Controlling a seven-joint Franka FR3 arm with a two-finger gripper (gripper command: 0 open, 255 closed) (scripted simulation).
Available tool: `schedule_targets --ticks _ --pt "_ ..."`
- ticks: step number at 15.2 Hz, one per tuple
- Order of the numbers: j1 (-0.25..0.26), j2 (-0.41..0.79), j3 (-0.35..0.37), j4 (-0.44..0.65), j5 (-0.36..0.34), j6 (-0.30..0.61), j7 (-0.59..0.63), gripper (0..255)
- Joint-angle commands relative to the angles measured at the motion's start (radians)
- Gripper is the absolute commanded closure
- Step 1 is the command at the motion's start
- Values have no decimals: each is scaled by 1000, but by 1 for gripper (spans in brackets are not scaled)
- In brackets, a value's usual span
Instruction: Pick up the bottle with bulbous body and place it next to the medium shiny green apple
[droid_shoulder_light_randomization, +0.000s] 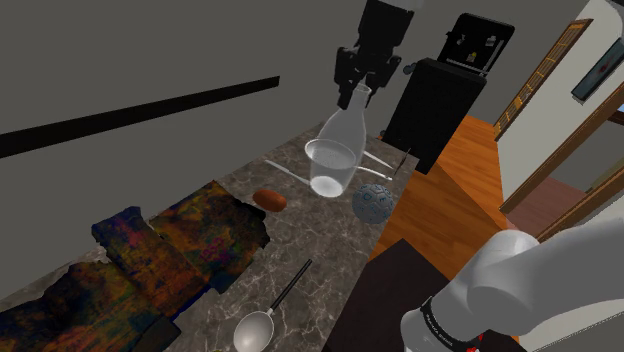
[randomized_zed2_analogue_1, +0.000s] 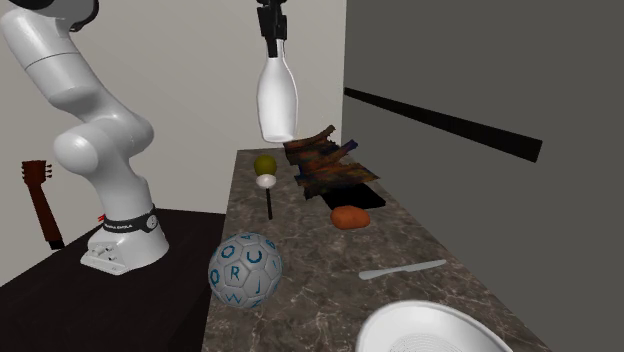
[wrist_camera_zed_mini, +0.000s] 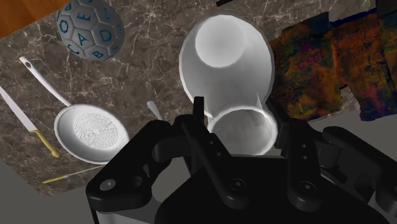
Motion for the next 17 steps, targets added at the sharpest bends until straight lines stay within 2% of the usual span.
schedule_targets --ticks 1,9,17 --pt "16 -15 37 -19 15 7 52 255" --pt "70 -17 187 -42 68 41 248 255" --pt "110 57 360 5 88 82 460 255"
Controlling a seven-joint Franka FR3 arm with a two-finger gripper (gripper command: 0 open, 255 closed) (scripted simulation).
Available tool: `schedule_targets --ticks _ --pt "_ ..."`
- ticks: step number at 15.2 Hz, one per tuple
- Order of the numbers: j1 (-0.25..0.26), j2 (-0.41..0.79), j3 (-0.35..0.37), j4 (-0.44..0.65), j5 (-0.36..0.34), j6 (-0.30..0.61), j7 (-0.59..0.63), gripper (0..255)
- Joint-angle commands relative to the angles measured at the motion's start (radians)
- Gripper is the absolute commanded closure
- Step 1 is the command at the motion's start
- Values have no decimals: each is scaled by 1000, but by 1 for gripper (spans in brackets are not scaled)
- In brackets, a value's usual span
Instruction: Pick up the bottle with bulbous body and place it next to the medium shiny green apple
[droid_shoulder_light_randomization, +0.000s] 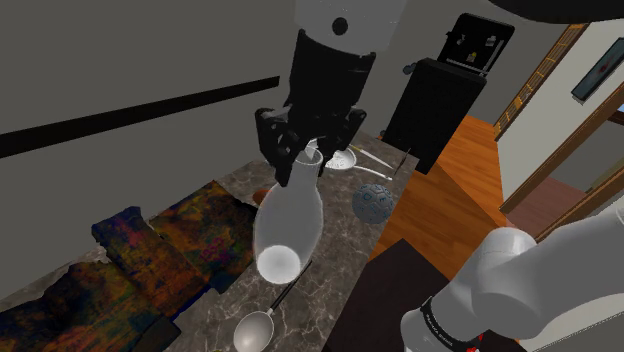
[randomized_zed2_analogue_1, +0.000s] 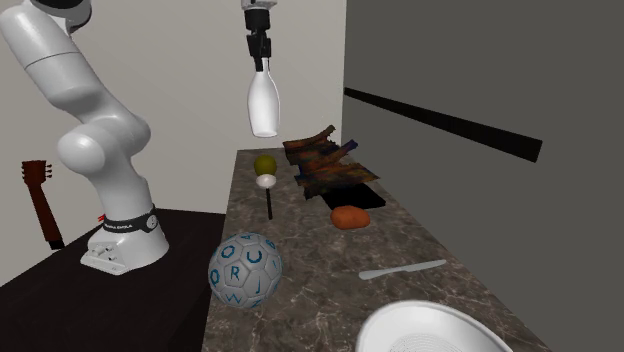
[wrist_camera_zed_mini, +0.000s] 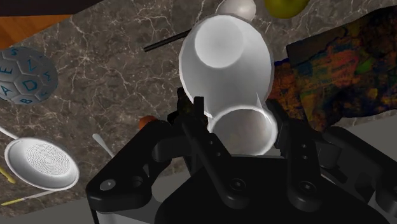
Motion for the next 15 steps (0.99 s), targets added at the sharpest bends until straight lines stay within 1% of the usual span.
schedule_targets --ticks 1,5,9,12,14,15 --pt "7 32 47 22 -4 13 57 255" --pt "20 111 149 78 -29 33 178 255" --pt "39 224 260 155 -91 49 316 255" --pt "70 341 344 229 -175 52 437 255" --pt "110 435 392 288 -251 45 524 255" --pt "139 485 410 321 -293 37 568 255"
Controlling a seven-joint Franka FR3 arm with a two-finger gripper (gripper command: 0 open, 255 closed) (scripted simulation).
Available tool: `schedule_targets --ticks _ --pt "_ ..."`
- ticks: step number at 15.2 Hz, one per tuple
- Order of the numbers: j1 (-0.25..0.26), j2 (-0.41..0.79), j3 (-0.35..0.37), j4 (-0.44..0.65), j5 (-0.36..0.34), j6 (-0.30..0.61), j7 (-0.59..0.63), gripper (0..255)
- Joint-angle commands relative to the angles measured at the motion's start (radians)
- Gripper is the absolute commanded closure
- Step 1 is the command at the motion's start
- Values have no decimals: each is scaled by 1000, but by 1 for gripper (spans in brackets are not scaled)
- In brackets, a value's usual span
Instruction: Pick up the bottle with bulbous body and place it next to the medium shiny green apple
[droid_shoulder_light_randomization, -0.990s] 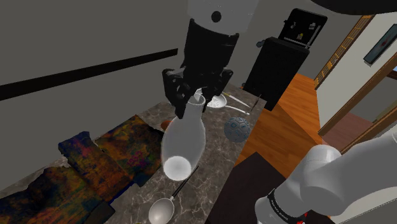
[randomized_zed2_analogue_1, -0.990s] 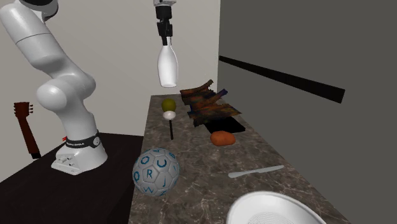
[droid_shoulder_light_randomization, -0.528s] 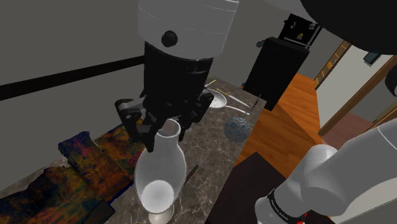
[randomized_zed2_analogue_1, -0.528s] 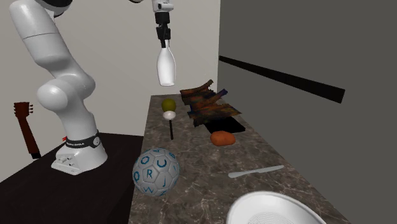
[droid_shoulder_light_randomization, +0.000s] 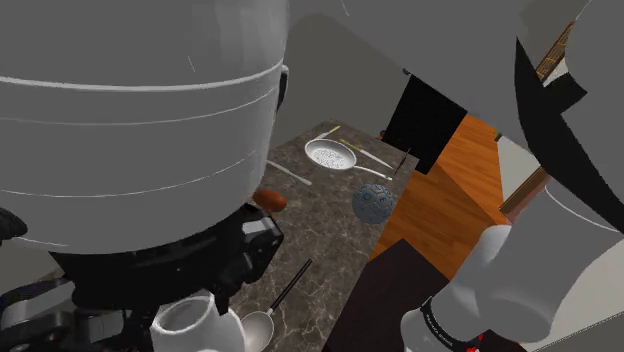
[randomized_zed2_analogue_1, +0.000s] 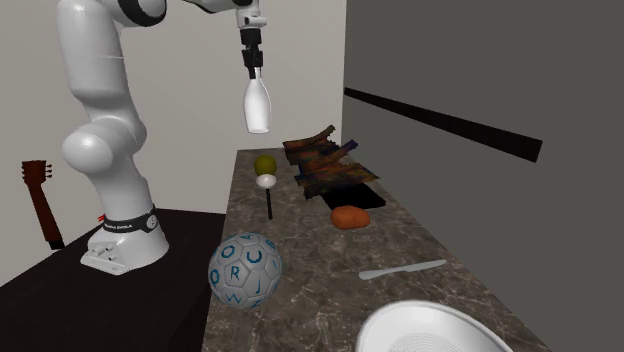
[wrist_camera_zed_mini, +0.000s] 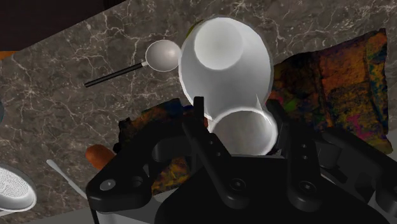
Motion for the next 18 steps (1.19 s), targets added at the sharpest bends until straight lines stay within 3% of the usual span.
schedule_targets --ticks 1,6,7,18 --pt "57 93 29 57 -80 -9 85 255" --pt "294 335 15 276 -274 -84 247 255" --pt "379 407 -2 365 -328 -117 280 255" --pt "299 366 5 148 -296 58 292 255"
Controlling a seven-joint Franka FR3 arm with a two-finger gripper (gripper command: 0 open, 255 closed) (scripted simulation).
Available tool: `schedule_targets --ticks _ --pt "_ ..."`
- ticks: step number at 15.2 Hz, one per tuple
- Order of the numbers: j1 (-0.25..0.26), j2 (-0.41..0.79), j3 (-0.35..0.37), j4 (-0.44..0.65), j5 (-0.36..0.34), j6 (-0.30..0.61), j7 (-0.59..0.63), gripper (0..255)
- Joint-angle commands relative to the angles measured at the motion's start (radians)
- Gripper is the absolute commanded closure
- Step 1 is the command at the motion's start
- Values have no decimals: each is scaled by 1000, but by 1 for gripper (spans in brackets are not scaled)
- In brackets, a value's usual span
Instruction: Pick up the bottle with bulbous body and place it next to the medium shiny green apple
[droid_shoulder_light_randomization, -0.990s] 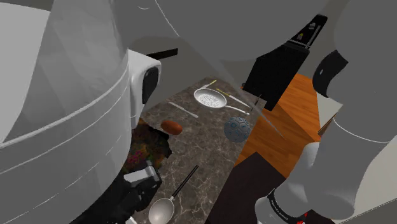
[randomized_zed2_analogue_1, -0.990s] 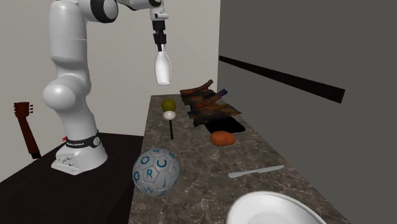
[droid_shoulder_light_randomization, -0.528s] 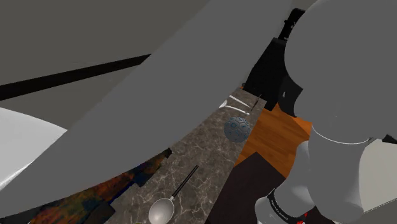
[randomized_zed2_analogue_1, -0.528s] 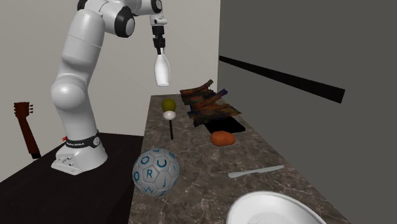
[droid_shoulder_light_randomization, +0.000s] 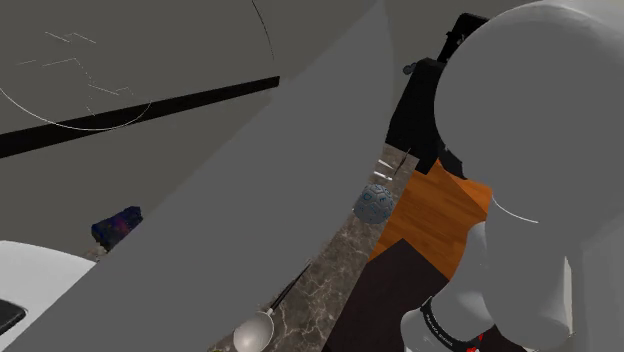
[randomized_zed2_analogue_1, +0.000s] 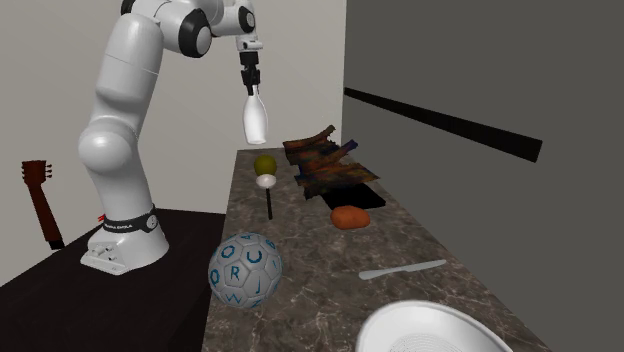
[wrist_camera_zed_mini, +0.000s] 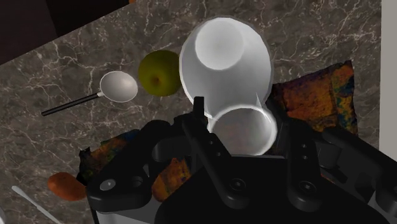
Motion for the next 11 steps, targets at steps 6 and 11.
schedule_targets --ticks 6,11 --pt "-33 -8 1 -113 2 101 11 255" --pt "-45 -3 -4 -177 -6 165 22 255"
